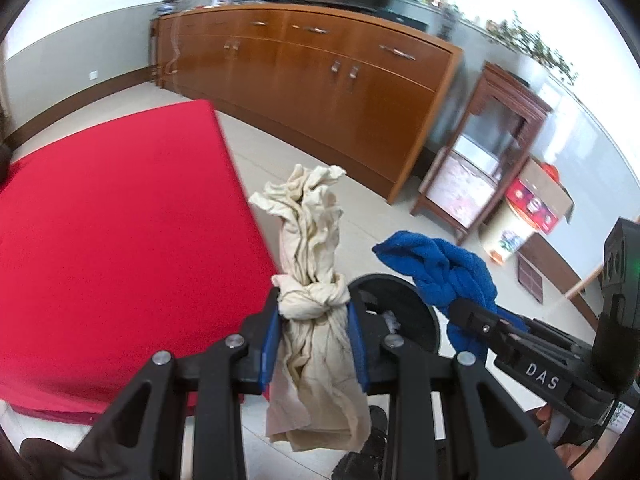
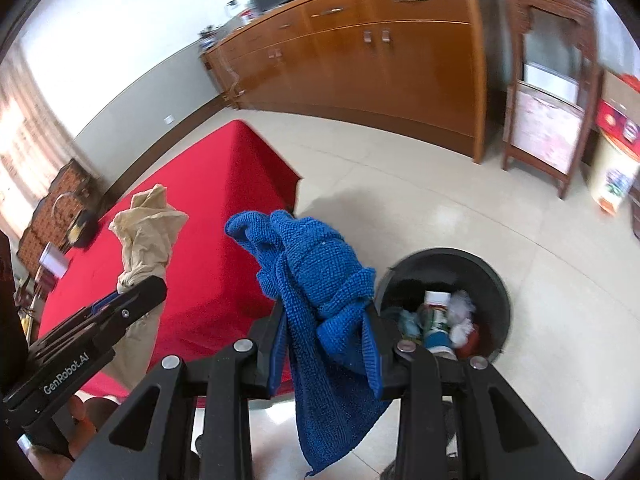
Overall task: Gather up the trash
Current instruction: 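Lift and carry the beige cloth and blue towel over the black bin with both tools, then open the left tool over the bin while the right tool releases the blue towel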
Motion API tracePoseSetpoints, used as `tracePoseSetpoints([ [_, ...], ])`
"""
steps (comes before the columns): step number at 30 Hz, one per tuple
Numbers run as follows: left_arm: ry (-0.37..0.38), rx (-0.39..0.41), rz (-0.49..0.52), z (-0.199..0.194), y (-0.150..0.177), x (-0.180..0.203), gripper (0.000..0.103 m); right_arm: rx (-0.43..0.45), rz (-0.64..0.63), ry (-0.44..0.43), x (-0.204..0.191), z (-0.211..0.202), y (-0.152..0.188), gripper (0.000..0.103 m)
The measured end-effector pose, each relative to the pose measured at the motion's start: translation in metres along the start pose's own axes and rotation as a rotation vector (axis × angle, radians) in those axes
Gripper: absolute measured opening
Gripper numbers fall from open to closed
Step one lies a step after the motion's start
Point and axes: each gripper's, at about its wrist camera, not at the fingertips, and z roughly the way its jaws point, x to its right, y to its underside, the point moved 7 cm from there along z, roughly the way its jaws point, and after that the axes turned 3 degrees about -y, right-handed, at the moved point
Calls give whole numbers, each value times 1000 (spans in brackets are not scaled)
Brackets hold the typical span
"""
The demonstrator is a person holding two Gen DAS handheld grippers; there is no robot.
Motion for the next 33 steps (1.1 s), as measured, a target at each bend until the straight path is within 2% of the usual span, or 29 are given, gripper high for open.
tracePoseSetpoints([
  [8,59,-58,76,22,15,49,32,4,112,75,76,-19,14,35],
  [17,99,-135,123,59,33,89,32,-32,219,129,139,-14,29,35],
  [28,101,-213,170,101,54,112,32,-68,269,166,178,11,26,35],
  [33,90,-255,162,121,61,111,32,-95,278,173,191,29,23,35],
])
